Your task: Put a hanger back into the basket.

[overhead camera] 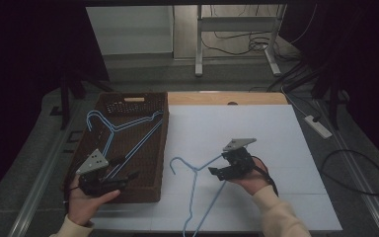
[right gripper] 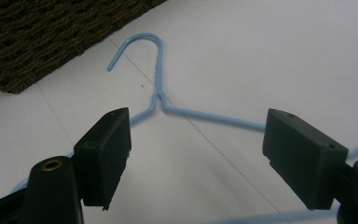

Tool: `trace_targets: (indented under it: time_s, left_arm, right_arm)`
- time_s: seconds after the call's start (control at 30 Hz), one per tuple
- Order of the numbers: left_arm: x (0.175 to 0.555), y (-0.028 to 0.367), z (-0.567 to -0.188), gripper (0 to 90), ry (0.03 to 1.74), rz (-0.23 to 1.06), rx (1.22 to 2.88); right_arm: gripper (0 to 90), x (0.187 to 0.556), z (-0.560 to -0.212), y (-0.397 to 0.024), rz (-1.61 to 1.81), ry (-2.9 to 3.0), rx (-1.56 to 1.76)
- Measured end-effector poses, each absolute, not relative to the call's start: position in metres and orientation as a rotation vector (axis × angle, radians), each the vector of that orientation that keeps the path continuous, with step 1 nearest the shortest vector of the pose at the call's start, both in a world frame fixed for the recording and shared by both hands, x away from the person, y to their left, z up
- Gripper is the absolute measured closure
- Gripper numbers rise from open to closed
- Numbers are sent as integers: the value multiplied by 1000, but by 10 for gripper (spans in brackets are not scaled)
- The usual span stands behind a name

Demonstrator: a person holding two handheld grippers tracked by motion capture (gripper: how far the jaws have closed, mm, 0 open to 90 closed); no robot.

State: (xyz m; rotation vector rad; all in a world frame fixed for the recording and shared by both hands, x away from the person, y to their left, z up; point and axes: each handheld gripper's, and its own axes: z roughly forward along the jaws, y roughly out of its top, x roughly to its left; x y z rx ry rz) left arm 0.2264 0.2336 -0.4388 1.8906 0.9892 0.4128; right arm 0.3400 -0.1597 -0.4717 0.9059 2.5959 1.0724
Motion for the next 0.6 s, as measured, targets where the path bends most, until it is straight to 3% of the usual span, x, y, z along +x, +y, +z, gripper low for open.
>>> trace_targets:
  time_s: [0.6]
  left_arm:
    - [228, 225, -444, 306, 981, 396, 1917]
  right_arm:
    - [319, 370, -491, -103, 963, 2729, 879]
